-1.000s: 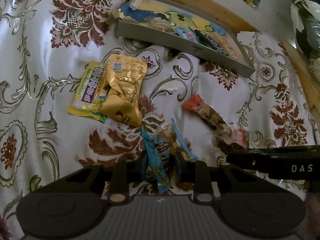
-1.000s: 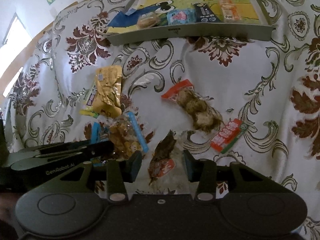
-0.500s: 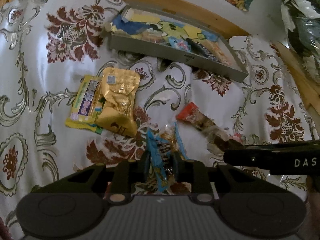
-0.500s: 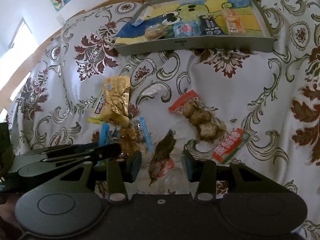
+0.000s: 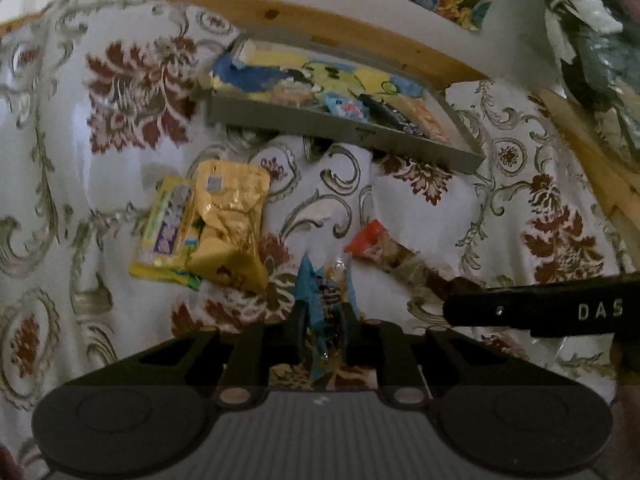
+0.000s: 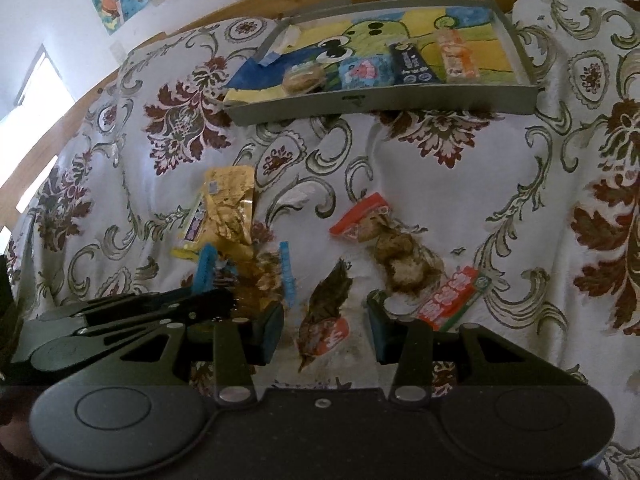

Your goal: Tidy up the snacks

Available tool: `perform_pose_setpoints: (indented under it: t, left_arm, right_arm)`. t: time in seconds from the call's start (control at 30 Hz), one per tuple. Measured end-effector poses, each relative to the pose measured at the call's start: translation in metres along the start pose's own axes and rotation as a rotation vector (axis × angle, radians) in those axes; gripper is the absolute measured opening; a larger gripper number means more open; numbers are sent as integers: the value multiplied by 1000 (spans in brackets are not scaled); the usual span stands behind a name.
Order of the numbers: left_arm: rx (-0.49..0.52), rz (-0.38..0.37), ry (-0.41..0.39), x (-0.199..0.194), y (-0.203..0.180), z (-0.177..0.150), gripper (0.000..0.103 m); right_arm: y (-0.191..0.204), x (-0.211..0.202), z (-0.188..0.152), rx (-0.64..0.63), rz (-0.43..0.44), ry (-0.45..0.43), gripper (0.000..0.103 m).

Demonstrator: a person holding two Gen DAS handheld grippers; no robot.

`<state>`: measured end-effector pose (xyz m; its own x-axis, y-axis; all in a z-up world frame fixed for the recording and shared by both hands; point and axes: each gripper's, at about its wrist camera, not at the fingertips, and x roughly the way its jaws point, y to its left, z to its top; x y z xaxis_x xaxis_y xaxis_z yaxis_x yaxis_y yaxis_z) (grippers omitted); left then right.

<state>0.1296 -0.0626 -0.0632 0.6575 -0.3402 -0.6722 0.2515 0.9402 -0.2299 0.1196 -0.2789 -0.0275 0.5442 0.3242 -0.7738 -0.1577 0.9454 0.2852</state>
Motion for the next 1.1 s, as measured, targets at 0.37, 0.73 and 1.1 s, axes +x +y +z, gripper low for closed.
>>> perform_pose_setpoints:
  t: [0.37,0.73,1.1]
  left_arm:
    - [-29,-22,-14,-2,2,1,16]
    - [-40,-25,-16,-2,2,0,16]
    - [-70,-27,-37,-6,5,8,16]
  right_arm:
    - [1,-3,1,2,-2,-31,46]
    - [4,-2,0,-6,-9,-26,46]
    - [1,-9,0,2,5,-74,46]
